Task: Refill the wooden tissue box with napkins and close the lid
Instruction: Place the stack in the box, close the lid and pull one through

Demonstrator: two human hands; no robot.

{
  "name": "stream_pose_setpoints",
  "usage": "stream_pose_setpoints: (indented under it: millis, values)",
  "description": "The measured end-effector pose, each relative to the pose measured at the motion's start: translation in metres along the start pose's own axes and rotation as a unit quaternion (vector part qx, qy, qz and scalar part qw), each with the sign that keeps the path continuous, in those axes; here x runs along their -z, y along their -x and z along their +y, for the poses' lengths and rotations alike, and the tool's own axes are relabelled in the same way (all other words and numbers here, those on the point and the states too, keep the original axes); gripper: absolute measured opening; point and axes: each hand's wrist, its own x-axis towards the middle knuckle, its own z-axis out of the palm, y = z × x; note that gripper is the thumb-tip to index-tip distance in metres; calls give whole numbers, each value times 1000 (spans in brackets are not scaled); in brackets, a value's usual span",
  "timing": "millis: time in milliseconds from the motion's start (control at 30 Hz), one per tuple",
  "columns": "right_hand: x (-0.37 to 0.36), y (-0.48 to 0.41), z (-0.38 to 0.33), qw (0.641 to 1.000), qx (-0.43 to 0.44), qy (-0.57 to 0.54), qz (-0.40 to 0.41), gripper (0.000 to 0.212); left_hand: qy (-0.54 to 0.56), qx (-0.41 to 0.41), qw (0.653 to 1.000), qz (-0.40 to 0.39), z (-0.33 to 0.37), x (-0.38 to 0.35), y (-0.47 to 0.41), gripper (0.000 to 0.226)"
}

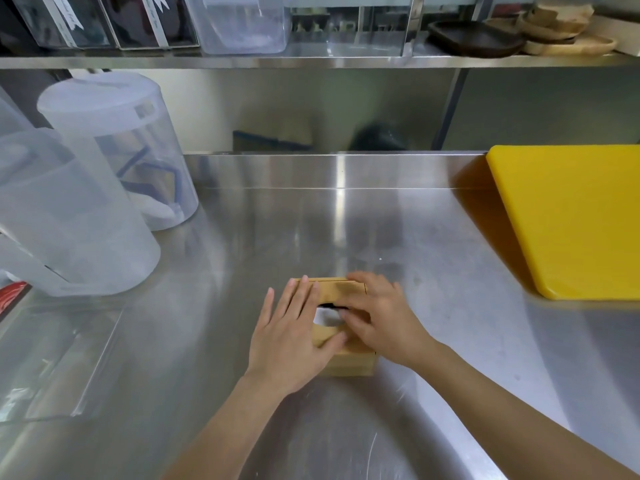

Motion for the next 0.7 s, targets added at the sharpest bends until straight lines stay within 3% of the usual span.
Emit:
stream_pose_setpoints:
  millis: [67, 167, 300, 467, 567, 700]
  values:
    - [-2, -3, -6, 998, 24, 65, 0, 35, -3, 3, 1000, 3, 0, 1, 0, 82]
    - [-1, -9, -16, 987, 9, 126, -95, 35, -5, 1, 1000, 16, 2, 2, 1, 79]
    - [7, -18, -28, 940, -1, 224, -259, 35, 6, -9, 1000, 13, 1, 5, 1, 82]
    - [-2, -39, -38, 882, -34, 294, -366, 53, 22, -21, 999, -10, -4, 4, 1, 93]
    - [-5, -40, -43, 889, -51, 300, -342, 44, 40, -14, 999, -18, -3, 4, 2, 93]
    - [-5, -36, -47, 935, -44, 295, -194, 30, 41, -3, 999, -25, -1, 5, 2, 90]
